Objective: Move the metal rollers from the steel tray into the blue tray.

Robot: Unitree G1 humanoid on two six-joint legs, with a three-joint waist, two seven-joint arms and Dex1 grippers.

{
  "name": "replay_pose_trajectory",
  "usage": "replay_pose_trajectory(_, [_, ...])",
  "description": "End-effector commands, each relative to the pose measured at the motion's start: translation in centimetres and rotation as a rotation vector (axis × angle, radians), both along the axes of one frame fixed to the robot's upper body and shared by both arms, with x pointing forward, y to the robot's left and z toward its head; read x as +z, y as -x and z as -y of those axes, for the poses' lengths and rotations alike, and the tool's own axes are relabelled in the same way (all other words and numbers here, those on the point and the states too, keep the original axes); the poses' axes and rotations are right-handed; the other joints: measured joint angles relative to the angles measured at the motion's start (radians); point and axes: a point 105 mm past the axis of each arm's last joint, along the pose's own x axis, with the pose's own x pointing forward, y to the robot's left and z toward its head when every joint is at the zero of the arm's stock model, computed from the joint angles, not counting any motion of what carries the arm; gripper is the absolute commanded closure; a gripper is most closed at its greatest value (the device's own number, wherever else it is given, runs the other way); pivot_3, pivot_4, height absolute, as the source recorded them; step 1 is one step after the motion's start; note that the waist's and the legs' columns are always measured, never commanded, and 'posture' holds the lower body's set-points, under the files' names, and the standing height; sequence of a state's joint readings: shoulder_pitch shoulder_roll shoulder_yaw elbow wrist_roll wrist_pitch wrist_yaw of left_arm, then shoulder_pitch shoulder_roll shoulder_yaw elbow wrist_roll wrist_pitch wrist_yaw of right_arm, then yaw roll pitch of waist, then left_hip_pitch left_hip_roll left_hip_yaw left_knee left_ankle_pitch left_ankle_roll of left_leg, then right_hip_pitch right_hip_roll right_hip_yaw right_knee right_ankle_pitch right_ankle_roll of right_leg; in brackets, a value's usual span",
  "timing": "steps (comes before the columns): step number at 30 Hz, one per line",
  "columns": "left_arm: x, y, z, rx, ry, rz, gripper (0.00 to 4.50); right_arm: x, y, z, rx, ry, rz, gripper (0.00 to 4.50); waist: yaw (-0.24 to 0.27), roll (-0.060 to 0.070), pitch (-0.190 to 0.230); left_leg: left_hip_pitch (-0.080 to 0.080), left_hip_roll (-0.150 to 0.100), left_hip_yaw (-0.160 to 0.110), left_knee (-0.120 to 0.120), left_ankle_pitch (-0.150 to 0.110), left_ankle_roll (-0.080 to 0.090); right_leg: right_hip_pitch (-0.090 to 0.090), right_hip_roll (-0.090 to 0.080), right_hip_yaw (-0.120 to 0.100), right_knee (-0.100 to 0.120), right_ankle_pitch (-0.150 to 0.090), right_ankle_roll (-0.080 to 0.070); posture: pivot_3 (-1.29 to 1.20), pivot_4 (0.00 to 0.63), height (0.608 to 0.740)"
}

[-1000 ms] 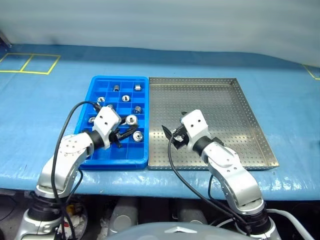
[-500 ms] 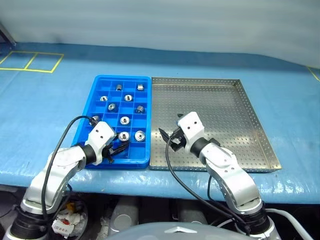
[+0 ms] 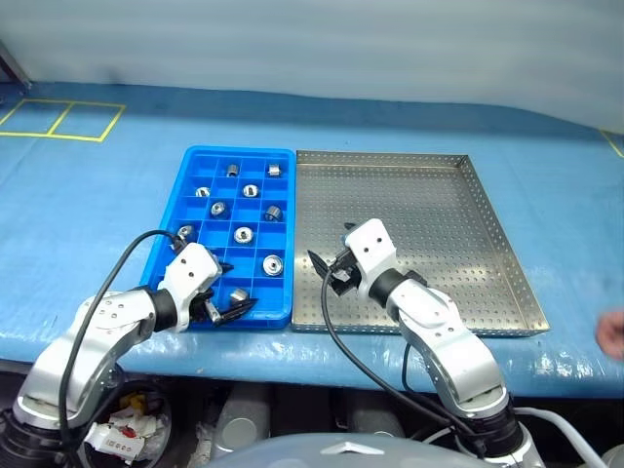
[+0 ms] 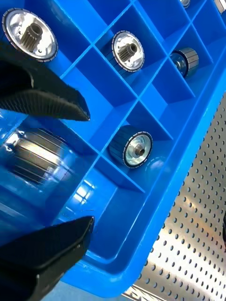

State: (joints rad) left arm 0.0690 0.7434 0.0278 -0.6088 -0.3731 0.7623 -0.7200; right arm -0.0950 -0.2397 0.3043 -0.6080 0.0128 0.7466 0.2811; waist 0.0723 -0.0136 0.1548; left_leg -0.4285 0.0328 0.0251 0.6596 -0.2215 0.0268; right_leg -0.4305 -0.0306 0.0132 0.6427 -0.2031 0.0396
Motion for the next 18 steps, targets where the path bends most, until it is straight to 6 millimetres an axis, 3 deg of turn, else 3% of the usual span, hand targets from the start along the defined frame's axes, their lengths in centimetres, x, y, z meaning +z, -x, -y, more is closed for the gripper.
replay_pose_trajectory(1, [1.33,-0.1,0.41,-0.016,-0.004,0.064,0.04,1.1,0.15,0.0,0.0,-0.02,0.048,0.0,0.0,0.0,0.0,0.0,0.0,0.0,0.0,0.0,0.0,0.0,0.0,0.0,0.0,0.0,0.0,0.23,0.15,0.74])
replay_pose_trajectory(18, [1.63,-0.38,0.63,-0.013,0.018,0.081,0.04,1.07,0.13,0.58,-0.022,-0.013,0.049,0.0,0.0,0.0,0.0,-0.001,0.0,0.0,0.0,0.0,0.0,0.0,0.0,0.0,0.0,0.0,0.0,0.22,0.15,0.74])
